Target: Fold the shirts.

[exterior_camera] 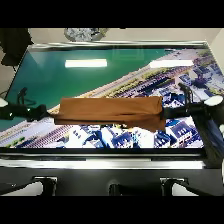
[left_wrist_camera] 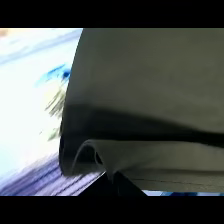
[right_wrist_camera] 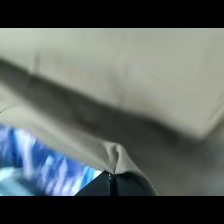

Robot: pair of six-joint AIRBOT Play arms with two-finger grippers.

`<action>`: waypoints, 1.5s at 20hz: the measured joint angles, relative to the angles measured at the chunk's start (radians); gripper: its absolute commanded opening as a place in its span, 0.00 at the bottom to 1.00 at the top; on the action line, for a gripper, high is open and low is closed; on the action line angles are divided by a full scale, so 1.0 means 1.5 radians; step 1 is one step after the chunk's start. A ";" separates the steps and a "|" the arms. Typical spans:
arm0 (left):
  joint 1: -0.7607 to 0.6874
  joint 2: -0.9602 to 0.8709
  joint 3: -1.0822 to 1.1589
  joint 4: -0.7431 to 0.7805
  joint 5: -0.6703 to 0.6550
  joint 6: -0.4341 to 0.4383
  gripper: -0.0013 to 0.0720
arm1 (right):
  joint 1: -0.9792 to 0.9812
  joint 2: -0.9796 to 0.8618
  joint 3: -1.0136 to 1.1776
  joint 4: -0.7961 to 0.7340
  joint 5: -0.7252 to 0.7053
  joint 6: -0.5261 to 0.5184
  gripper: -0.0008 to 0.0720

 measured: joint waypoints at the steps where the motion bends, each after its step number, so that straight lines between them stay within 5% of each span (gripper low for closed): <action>1: -0.010 -0.037 0.041 0.000 0.003 -0.013 0.06 | 0.003 -0.031 0.037 0.009 -0.012 0.005 0.07; 9: -0.060 -0.249 0.256 -0.002 0.015 -0.071 0.06 | 0.043 -0.228 0.202 0.030 -0.109 0.036 0.07; 10: -0.064 -0.260 0.264 -0.003 0.019 -0.065 0.16 | 0.045 -0.239 0.207 0.027 -0.114 0.038 0.11; 12: -0.075 -0.277 0.274 -0.002 0.022 -0.056 0.89 | 0.046 -0.250 0.215 0.022 -0.118 0.039 0.69; 13: -0.077 -0.282 0.279 -0.003 0.020 -0.054 0.90 | 0.042 -0.250 0.222 0.022 -0.114 0.032 0.93; 16: -0.070 -0.287 0.302 -0.002 -0.010 -0.050 0.89 | 0.012 -0.226 0.244 -0.019 -0.069 -0.003 0.97; 21: -0.063 -0.247 0.320 -0.001 -0.047 -0.051 0.89 | -0.076 -0.220 0.258 -0.159 -0.013 0.039 0.98; 30: -0.133 -0.133 0.325 -0.002 -0.060 -0.051 0.89 | -0.093 -0.357 0.262 0.012 0.092 0.058 0.98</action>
